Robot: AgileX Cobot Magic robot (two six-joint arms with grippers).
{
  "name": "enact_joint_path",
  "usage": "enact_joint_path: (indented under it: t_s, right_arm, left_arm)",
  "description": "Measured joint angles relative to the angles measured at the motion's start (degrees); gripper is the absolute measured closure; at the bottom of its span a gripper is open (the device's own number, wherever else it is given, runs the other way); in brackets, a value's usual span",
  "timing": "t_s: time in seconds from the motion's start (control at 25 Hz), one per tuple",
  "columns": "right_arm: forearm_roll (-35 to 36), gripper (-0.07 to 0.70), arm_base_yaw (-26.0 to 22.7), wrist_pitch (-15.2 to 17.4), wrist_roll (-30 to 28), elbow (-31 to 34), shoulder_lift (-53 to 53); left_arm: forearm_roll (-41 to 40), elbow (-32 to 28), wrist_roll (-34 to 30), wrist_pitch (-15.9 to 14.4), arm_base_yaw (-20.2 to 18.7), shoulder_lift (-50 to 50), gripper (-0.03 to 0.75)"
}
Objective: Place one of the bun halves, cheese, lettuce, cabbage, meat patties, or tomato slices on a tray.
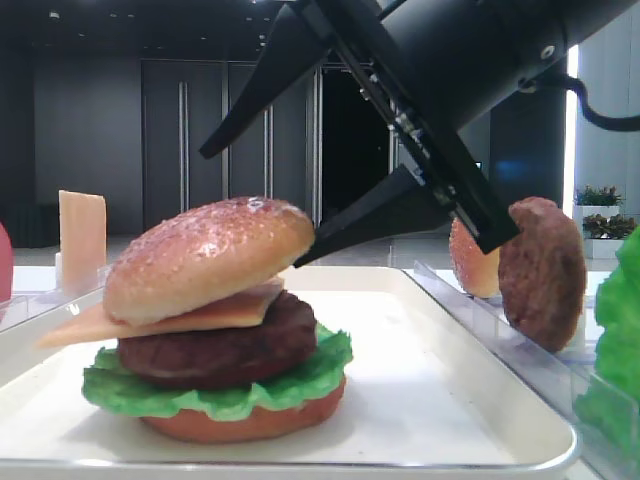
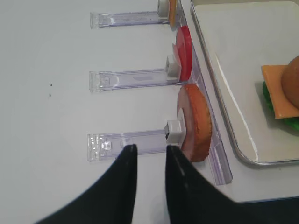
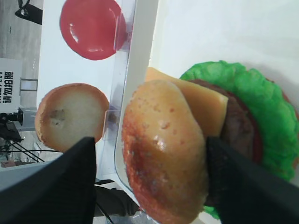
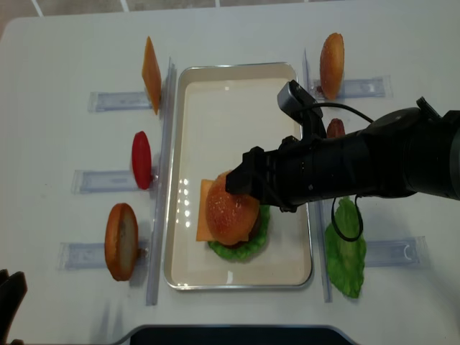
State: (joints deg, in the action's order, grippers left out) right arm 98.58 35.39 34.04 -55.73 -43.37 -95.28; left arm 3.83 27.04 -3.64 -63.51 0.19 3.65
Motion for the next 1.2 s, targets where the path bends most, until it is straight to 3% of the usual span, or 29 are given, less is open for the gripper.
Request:
enact_joint_path:
  t_s: [0.24,0.68,1.0,1.2]
  right_arm:
    - [-0.76,0.136,0.0,-0.11,0.78,-0.34,0.0]
    - [-11.17,0.136,0.0,-3.69,9.46,-2.25,2.67]
    - [-15.18,0.136,0.0,-6.05,12.02,-2.33,3.5]
    - [-21.84,0.136,0.0,-7.08,16.77,-4.3,5.15]
  left_arm:
    - [0.05,0.0,0.0,0.0,0.0,0.0,0.557]
    - [0.05,0.0,0.0,0.0,0.0,0.0,0.557]
    - [0.05,0.0,0.0,0.0,0.0,0.0,0.557]
    - [0.05,0.0,0.0,0.0,0.0,0.0,0.557]
